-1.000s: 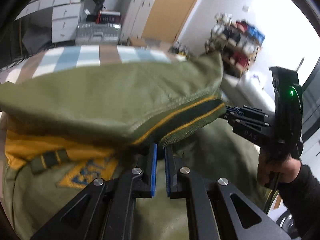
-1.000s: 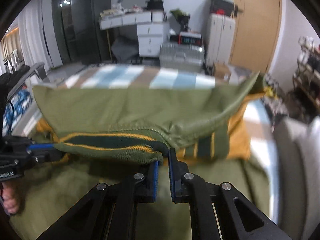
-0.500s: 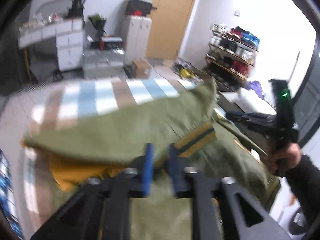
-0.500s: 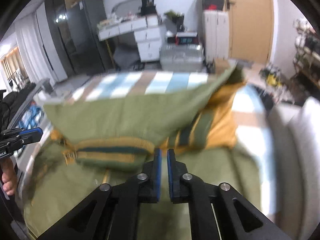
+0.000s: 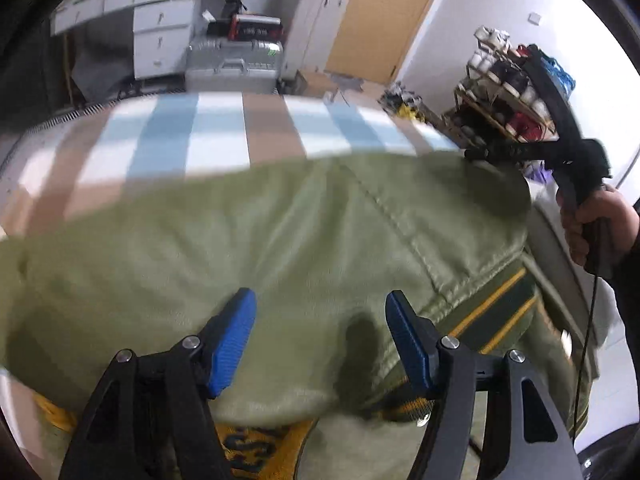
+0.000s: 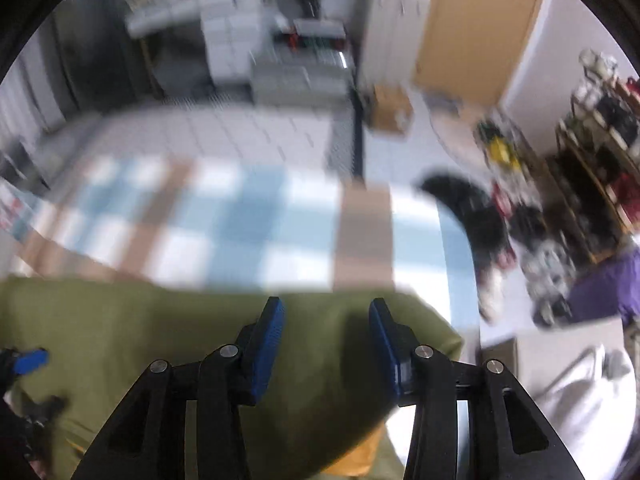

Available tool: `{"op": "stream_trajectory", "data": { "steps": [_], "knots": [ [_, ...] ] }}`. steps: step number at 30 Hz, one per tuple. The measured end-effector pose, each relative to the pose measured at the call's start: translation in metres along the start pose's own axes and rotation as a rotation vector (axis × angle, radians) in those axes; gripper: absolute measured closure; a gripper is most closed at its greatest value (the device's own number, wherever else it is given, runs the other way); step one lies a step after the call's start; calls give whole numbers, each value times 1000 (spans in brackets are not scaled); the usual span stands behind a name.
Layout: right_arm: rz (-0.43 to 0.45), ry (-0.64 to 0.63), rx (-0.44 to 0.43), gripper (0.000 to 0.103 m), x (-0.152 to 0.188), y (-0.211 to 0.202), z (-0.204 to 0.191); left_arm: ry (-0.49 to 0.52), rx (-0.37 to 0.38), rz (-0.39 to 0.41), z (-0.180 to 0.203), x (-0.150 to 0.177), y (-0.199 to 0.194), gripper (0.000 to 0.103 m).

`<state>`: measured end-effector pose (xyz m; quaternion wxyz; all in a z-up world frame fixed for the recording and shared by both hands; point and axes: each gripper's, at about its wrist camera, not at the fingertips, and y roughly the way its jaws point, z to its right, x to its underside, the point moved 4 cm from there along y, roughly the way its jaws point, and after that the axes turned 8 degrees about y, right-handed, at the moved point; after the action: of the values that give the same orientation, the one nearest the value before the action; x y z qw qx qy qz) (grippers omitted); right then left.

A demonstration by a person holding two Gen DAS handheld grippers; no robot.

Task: Fold large clothes
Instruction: 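Lift the collar with both tools and fold it over toward the hem, then lay the folded half flat on the jacket and open both tools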

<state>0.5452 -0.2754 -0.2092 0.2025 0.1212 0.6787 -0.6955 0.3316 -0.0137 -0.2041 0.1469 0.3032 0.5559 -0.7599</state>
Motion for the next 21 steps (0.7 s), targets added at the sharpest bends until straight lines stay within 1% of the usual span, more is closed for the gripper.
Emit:
{"op": "stream_trajectory", "data": {
  "steps": [1,2,3,5,7,9,10,12,15,16,18,21],
  "knots": [
    [-35,4,-22,61,14,9,4,20,-9,9,4,4,-5,41],
    [-29,8,-37,61,29,11,6,35,-16,8,8,6,-9,41],
    [9,16,-55,61,41,7,10,53,-27,-6,12,9,-13,41],
    [38,54,-93,61,59,1,22,67,-41,-33,14,12,-17,41],
    [50,96,-123,60,72,-6,30,54,-34,-61,13,10,-24,41],
    [64,90,-119,60,81,-11,33,26,-29,-71,7,7,-37,41],
    [70,87,-113,60,85,-13,34,18,-45,-63,2,5,-48,41],
    [71,97,-115,60,85,-14,35,26,-95,-21,-10,-3,-66,41],
    [73,124,-123,60,81,-13,34,38,-246,35,-40,-18,-93,40],
    [77,124,-121,60,80,-12,32,29,-267,41,-52,-21,-98,40],
    [90,118,-114,60,81,-10,30,-4,-290,8,-78,-18,-92,40],
    [104,116,-118,60,81,-8,29,-64,-226,-139,-100,7,-56,41]
  ]
}}
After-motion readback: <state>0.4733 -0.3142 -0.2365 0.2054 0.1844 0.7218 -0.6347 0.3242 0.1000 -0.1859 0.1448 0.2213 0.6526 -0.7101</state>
